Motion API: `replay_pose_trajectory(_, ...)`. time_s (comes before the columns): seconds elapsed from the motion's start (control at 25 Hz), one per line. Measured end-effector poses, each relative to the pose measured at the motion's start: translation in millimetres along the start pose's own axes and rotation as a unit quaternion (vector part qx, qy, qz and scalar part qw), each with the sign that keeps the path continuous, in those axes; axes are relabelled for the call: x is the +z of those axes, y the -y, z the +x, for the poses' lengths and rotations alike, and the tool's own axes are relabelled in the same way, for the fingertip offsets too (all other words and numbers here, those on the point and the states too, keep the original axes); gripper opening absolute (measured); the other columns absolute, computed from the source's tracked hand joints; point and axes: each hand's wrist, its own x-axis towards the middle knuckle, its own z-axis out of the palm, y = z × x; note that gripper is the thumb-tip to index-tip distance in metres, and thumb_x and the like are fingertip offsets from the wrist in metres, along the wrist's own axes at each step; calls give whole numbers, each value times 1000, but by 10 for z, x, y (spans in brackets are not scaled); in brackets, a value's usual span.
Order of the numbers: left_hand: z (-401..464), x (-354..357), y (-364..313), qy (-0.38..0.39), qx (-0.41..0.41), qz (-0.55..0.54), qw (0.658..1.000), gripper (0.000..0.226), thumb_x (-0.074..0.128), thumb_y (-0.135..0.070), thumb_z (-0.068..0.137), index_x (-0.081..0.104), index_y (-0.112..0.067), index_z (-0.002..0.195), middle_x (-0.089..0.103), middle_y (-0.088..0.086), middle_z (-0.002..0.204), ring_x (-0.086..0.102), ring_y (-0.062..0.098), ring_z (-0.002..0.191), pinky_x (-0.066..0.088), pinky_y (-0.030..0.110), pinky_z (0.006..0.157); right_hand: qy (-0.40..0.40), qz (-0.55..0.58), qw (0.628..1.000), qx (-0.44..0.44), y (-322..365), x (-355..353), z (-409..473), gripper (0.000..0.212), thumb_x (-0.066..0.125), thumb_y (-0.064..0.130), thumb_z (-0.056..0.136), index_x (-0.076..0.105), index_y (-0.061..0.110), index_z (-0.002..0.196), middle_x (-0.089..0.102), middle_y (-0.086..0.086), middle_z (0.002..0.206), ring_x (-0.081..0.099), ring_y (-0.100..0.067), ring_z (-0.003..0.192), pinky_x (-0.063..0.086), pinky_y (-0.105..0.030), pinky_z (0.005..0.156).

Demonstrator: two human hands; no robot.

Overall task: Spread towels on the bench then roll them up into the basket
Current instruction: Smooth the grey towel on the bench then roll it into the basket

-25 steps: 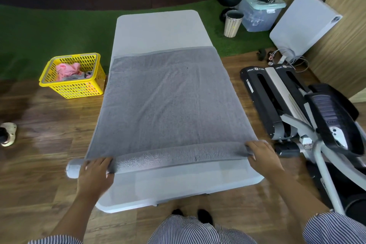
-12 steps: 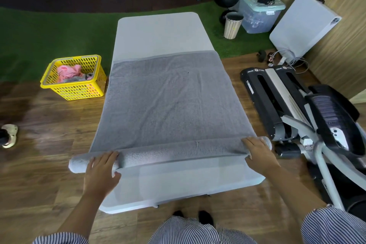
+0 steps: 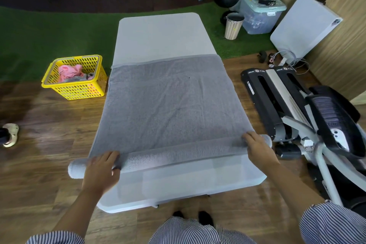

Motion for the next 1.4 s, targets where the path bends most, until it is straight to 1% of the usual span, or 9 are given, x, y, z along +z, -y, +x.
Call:
replay_pose_trajectory(0.16,-77,130,5,24,-3,-13,1000,51,52,-27,62,67,-11,108,71,5,96,67,32,87,48,57,84,50,-14,999,-13,18,50,-39,49,48,6,89,41,7,138,40,-6,143,28,-21,137,3,-33,118)
replay_pose_trajectory(0.44,-5,-20,34,68,-32,-22,997,48,47,-29,67,70,-22,108,73,-2,96,67,26,91,46,43,82,40,-81,996,23,55,-33,-58,34,52,16,83,58,17,117,63,-2,113,54,-23,106,32,-31,102)
replay_pose_trajectory(0.64,4,-3,-32,-25,-7,-19,999,44,41,-24,75,67,-11,108,69,5,108,66,30,95,43,56,93,-13,-12,1000,20,66,47,49,38,51,-3,81,58,3,118,56,-12,119,49,-35,111,29,-46,109)
replay_pose_trajectory(0.72,-3,72,-104,-43,-19,-20,999,47,38,-26,79,69,-9,110,69,7,110,67,29,98,39,57,99,17,-12,999,26,76,94,50,42,48,-2,84,53,2,126,51,-12,130,40,-34,123,20,-45,114)
replay_pose_trajectory(0.84,24,144,-164,-9,-35,-17,999,50,71,-24,64,68,-8,111,69,7,111,65,28,104,30,62,103,55,-53,997,8,58,138,31,55,51,2,81,44,7,135,45,-8,138,32,-27,135,5,-39,117)
replay_pose_trajectory(0.92,47,119,-166,15,-27,-7,1000,45,71,-22,60,71,-10,103,71,7,98,68,29,93,40,60,95,48,-66,997,7,81,108,32,51,52,1,78,50,10,128,53,-8,128,41,-26,124,12,-36,116)
replay_pose_trajectory(1.08,44,-79,-114,32,-17,-10,999,33,44,-29,59,70,-19,75,69,2,67,66,31,62,50,38,64,92,-57,994,32,108,26,82,24,48,13,84,58,13,106,61,-7,110,51,-27,104,34,-33,100)
replay_pose_trajectory(1.24,12,-49,-50,-18,-15,-2,1000,43,44,-31,72,67,-14,104,70,3,101,65,30,90,45,51,90,48,-48,998,20,113,36,82,41,52,13,84,50,10,125,51,-6,126,43,-29,119,19,-39,113)
replay_pose_trajectory(1.4,-23,87,-56,-30,-34,-33,998,46,48,-34,76,66,-11,111,68,5,109,64,29,100,38,54,102,13,-14,1000,16,85,108,43,44,53,10,85,50,5,128,53,-9,128,42,-27,125,3,-36,117)
